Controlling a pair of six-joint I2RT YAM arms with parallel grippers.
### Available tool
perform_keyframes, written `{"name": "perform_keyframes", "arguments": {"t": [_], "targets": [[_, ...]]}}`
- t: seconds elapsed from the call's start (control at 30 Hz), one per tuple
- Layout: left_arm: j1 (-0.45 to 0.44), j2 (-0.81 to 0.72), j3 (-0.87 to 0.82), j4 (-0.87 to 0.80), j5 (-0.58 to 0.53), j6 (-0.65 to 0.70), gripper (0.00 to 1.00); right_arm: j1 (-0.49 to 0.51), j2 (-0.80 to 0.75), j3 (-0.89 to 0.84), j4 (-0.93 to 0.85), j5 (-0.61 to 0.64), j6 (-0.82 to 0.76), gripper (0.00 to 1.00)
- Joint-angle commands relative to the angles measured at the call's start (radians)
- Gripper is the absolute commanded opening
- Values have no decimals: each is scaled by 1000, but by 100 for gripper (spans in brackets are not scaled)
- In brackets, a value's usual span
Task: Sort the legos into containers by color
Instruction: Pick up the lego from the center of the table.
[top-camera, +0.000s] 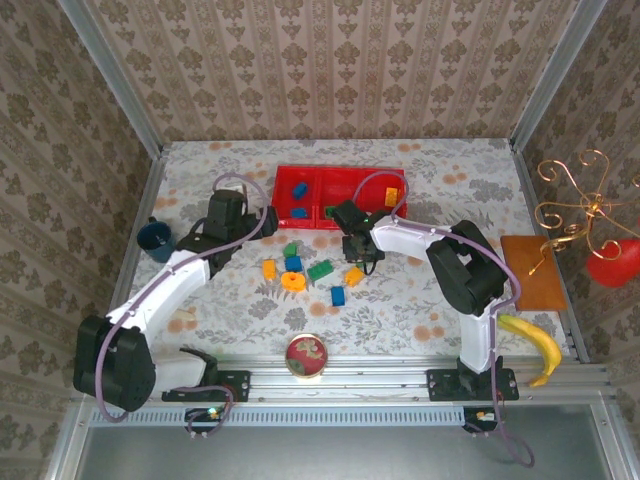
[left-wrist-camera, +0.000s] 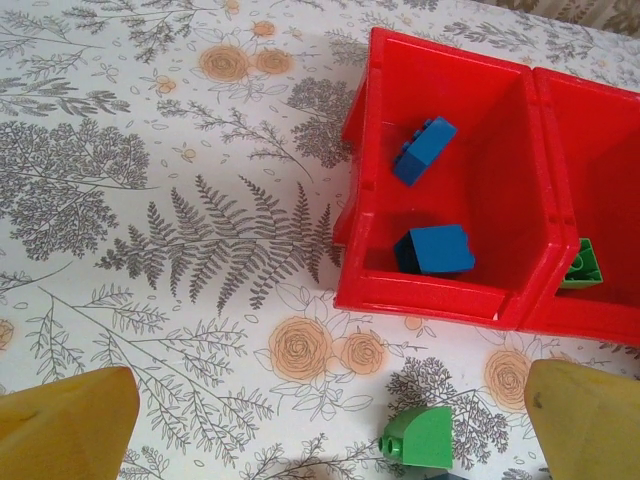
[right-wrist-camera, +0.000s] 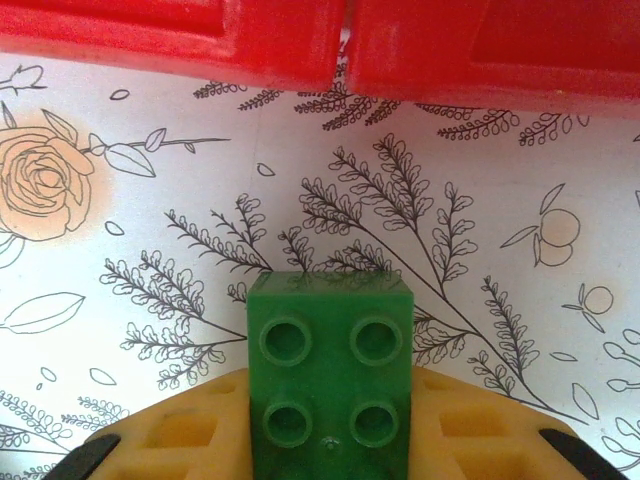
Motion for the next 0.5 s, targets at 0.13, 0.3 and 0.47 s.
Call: {"name": "perform_keyframes", "arguments": {"t": [0.13,0.3,0.47], "targets": [[26,-31,-34,-9,-12,-31,100,0,-36,-9,-50,17,-5,16],[41,-37,-41,-13,-12,-38,100,1,-78,-12,-58,38,-7,12],[51,-37,-48,-9,0,-46,100,3,-130,-13,-55,49,-9,12]]}}
